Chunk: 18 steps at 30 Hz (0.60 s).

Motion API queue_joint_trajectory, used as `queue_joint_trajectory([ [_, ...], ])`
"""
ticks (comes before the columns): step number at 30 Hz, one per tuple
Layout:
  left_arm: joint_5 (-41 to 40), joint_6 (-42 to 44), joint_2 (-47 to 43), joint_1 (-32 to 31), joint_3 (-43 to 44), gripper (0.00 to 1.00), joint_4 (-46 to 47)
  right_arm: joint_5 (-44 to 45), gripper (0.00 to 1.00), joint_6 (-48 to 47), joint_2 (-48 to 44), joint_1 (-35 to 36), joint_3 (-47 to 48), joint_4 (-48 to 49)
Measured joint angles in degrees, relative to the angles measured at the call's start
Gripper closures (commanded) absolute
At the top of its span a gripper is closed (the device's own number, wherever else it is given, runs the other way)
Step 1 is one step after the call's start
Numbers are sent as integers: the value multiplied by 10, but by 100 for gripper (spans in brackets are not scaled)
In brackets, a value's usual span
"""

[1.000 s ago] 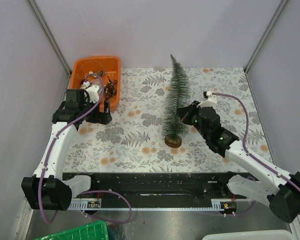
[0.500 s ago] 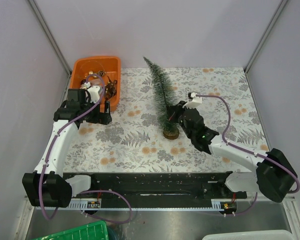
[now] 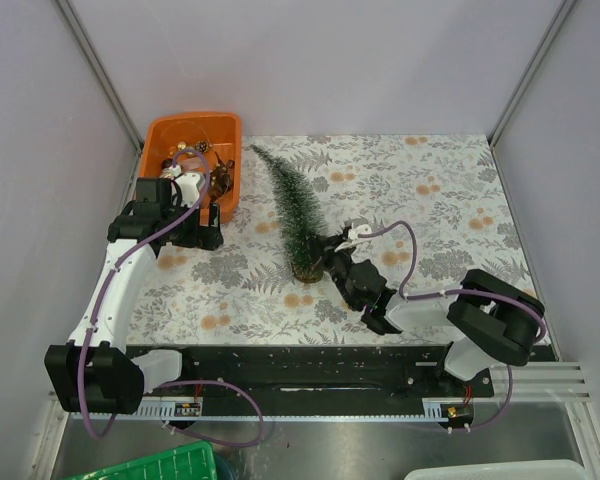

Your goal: Decorate the small christmas tree

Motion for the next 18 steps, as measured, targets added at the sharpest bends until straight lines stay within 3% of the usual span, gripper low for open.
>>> queue_joint_trajectory([
  [8,-1,0,-2,0,0,1,0,68,100,-68,23,60,-26,80],
  [18,0,0,-5,0,0,1,0,121,71,-101,27,98,-61,108],
])
